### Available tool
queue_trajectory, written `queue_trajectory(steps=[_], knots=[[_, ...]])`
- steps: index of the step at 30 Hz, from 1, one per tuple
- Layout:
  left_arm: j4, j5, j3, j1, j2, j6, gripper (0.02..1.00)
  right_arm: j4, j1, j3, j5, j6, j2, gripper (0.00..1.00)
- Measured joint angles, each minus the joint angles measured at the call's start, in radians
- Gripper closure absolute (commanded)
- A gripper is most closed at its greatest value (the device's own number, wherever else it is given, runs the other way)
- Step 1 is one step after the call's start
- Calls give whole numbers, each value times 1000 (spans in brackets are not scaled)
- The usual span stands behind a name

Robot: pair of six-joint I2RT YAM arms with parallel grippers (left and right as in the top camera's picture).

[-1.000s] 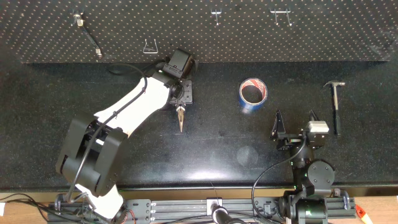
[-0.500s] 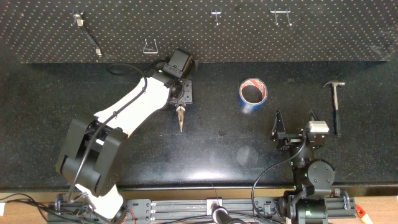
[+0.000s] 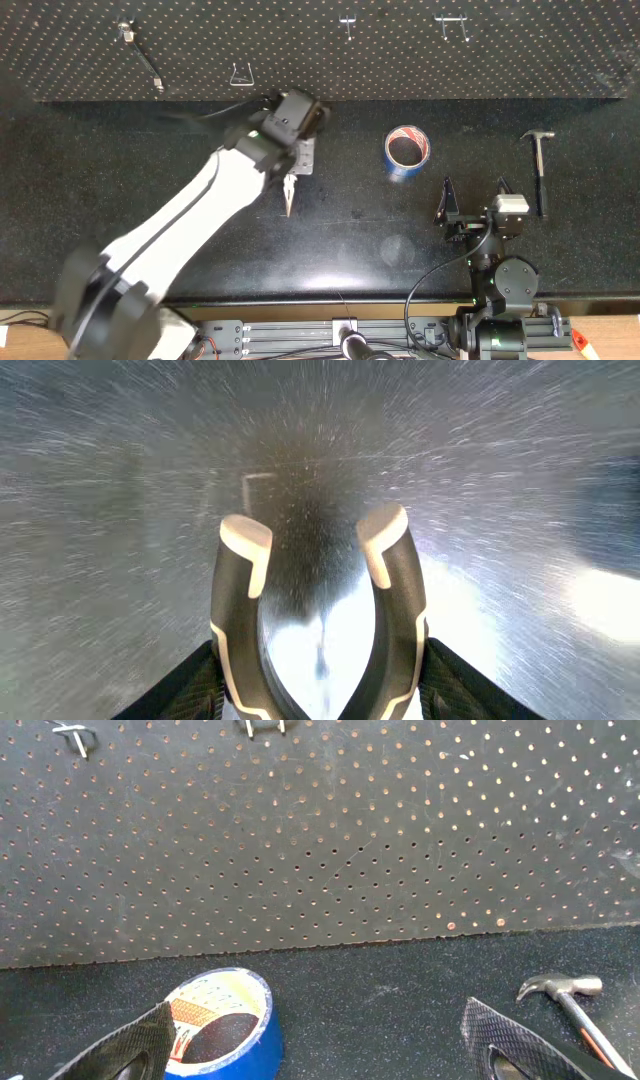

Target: Place Tools Onto Pegboard

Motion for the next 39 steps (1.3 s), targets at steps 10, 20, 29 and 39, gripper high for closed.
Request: queue_trajectory(steps=[10, 20, 29, 39], knots=[[-91, -58, 0, 104, -354, 0, 991, 0, 0, 0, 0, 0, 0, 69], [442, -338, 3, 162, -225, 251, 991, 0, 0, 0, 0, 0, 0, 69], [698, -401, 3, 178, -84, 468, 991, 0, 0, 0, 0, 0, 0, 69], [784, -433, 3, 177, -80, 502, 991, 0, 0, 0, 0, 0, 0, 69]])
